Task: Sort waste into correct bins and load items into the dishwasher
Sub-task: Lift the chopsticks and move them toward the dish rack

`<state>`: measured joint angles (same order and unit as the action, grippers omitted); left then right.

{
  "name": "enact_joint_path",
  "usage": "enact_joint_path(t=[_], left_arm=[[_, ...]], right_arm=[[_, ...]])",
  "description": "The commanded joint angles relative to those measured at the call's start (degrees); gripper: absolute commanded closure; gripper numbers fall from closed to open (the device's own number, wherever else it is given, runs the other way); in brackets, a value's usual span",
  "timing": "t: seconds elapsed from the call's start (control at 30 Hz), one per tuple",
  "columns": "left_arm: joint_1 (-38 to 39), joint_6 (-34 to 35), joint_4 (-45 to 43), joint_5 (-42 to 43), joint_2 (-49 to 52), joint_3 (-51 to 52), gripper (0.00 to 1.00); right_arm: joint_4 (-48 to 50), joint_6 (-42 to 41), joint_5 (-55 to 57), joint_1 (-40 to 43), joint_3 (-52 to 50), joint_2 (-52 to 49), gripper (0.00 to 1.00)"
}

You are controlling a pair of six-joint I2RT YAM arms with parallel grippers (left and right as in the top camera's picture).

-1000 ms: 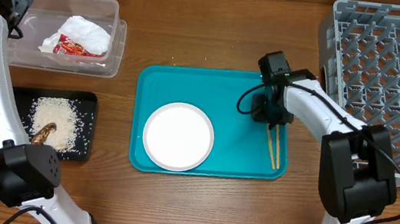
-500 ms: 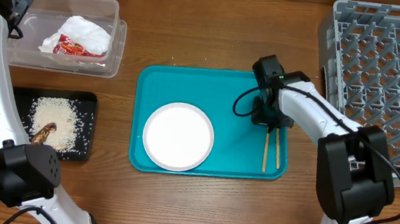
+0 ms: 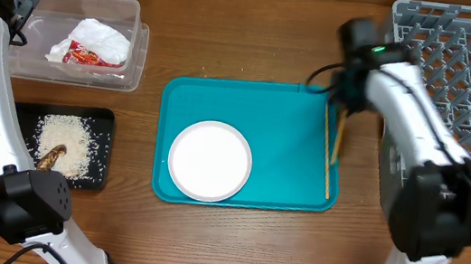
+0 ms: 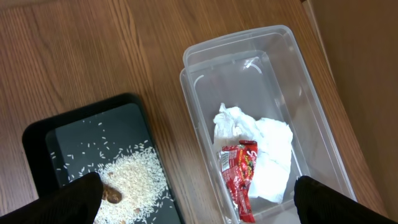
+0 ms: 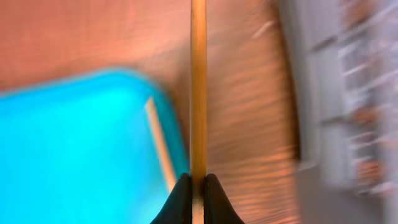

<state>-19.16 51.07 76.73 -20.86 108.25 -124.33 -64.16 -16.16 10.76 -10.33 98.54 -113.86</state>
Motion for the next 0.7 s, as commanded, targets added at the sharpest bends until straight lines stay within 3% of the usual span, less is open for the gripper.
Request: enact_joint_path(t=[0.0,0.27,0.67], left_arm=[[0.15,-0.04,-0.09,-1.09,0.22,-0.22,0.00],[0.15,-0.04,-0.09,-1.11,0.22,-0.22,0.00],[0.22,-0.04,-0.09,-1.11,0.22,-0.22,0.00]], right_arm=[[0.20,6.10,1.20,5.03,3.58,5.35,0.96],[3.28,18.84,-5.90,15.52,4.13,6.27,0.96],[9.60,24.85,-11.93,21.44,3.80,5.25,0.96]])
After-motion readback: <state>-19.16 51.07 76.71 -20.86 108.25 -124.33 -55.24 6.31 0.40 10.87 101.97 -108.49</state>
